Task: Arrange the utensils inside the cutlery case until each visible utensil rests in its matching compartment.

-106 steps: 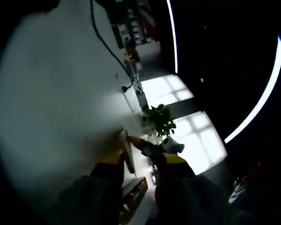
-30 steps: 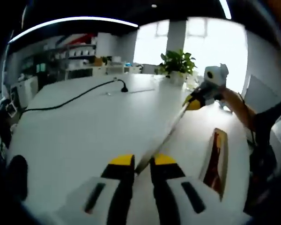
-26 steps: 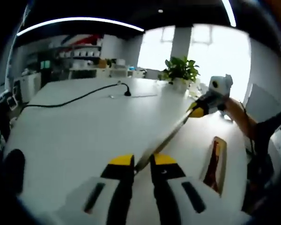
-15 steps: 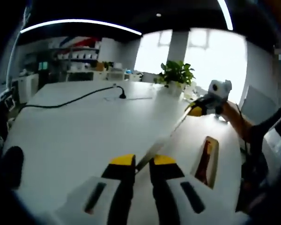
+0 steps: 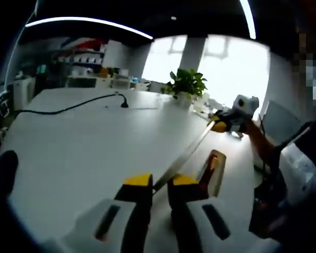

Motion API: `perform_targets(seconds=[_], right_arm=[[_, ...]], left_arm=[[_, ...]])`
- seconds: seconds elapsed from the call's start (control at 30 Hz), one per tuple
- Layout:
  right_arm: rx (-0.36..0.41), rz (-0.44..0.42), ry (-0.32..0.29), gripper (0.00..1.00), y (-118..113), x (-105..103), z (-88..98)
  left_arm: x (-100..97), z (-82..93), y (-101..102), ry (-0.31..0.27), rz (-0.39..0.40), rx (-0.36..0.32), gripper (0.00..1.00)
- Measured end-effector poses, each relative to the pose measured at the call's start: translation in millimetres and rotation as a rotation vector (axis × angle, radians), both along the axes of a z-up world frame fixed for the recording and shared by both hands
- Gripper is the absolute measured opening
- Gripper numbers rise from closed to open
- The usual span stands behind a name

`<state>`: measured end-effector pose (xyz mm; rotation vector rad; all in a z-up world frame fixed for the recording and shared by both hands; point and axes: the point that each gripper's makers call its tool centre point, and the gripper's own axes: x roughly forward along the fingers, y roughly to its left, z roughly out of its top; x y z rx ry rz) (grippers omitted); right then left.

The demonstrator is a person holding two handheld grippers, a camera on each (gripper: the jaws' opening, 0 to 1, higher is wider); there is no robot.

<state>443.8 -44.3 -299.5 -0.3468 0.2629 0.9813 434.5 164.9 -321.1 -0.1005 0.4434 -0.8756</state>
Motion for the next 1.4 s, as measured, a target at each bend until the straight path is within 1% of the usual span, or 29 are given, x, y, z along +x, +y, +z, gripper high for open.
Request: perform_targets(seconds=[0.03,0.13,0.3,0.4,0.47,0.6,0.67,0.73,0.8,0.9,1.0,1.07,1.17,1.23,1.3,1.33,1.4], right_arm=[[-0.003,-0.002,-0.003,0.03,-1.1,-3.1,0.5],[-0.002,-0.001,-0.004,0.03,-1.3,-10.8,0.0],[-0.012,0.001,-0.013,0.03,-8.4,-24.1,-2.1],[-0.002,-0.003,-0.028,0.03,-13.6,-31.6,-2.4],[0.004,0.002,-0.036,0.03,-14.6,-36.0,-4.2],[0.011,0.020,-0.052,0.03,-15.9,-42.8,-8.2],[0.013,0.017,-0.060,0.03,-17.9,-43.7,-10.0],[0.015,0.016,-0.061,0.03,-19.8,-44.6,-12.5],[0.016,0.019,-0.082,0.03,-21.3,-45.1,-13.2],[0.018,0.042,-0.129,0.03,-18.7,-47.9,-12.8],[0.020,0.051,-0.146,0.03,-17.3,-50.4,-17.0],[0.018,0.054,-0.160,0.03,-17.4,-50.5,-18.9],[-0.013,0.058,-0.201,0.03,-16.3,-50.3,-20.8],[-0.024,0.062,-0.212,0.03,-16.6,-50.9,-23.2],[-0.029,0.074,-0.231,0.03,-16.9,-52.1,-24.3],[-0.040,0.084,-0.249,0.03,-16.8,-52.8,-24.5],[-0.063,0.089,-0.263,0.04,-17.5,-53.7,-26.9]], left_arm=[[-1.0,1.2,-0.9,-0.024,-0.013,0.002,0.11],[-8.8,-2.5,-1.7,0.004,-0.016,-0.008,0.11],[-18.6,-7.7,-8.4,0.018,-0.020,-0.011,0.11],[-25.0,-9.9,-13.5,0.015,-0.027,-0.012,0.11],[-27.4,-14.2,-14.4,0.028,-0.025,0.003,0.12],[-32.0,-19.5,-14.6,0.023,-0.026,0.040,0.11],[-33.3,-19.6,-14.4,0.016,-0.025,0.043,0.11],[-33.3,-18.7,-13.5,0.021,-0.019,0.034,0.11],[-34.2,-18.0,-13.7,0.020,-0.017,0.032,0.11],[-36.3,-17.5,-13.3,0.002,-0.017,0.045,0.11],[-40.4,-17.3,-11.7,-0.007,-0.021,0.053,0.11],[-44.7,-17.3,-11.3,-0.020,-0.043,0.064,0.12],[-45.1,-15.6,-8.5,-0.053,-0.042,0.079,0.12],[-44.8,-14.9,-6.2,-0.071,-0.039,0.084,0.13],[-44.2,-15.2,-4.4,-0.073,-0.033,0.084,0.13],[-44.3,-15.3,-3.3,-0.070,-0.030,0.084,0.13],[-46.7,-14.2,-1.5,-0.071,-0.030,0.079,0.13]])
